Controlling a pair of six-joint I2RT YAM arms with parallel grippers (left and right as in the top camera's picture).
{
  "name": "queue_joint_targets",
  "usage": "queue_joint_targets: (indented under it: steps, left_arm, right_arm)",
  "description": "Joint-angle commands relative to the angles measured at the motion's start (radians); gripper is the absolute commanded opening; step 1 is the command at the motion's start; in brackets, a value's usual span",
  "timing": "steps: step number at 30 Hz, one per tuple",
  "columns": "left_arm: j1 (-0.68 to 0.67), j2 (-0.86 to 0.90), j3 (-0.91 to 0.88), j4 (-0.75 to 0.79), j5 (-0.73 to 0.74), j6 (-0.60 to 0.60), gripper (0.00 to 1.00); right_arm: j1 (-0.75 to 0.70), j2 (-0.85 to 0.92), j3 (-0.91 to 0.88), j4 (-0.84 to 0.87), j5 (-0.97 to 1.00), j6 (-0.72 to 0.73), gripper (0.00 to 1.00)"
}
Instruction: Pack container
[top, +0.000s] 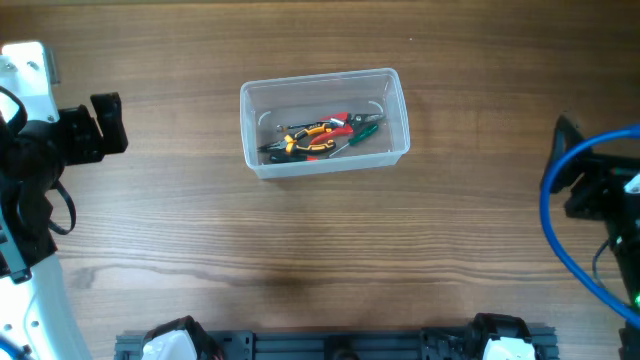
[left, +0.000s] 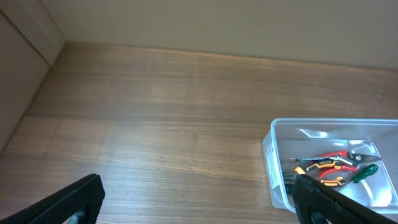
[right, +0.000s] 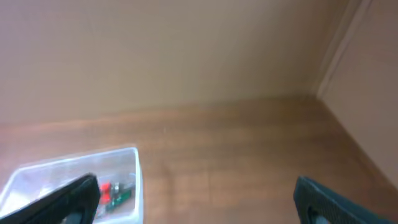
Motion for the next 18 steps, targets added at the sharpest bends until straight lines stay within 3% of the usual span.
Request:
queue_joint_targets:
  steps: [1,13,15,18]
  left_arm:
    - [-0.003,0.001,-0.003,0.002,0.001,0.016,1.00]
    - [-0.003,0.001,-0.003,0.002,0.001,0.016,1.00]
    - [-0.003,0.001,-0.003,0.002,0.001,0.016,1.00]
    - [-0.003,0.001,-0.003,0.002,0.002,0.016,1.00]
  right_arm:
    - [-0.001,-0.004,-0.004,-0.064,0.018,-0.001,1.00]
    - [-0.001,-0.007,-0.007,-0.120,0.021,-0.002,1.00]
    - [-0.001,-0.078,-0.085,0.009,0.016,0.007,1.00]
    - [-0.001,-0.314,-0.398,0.298,0.014,0.122,1.00]
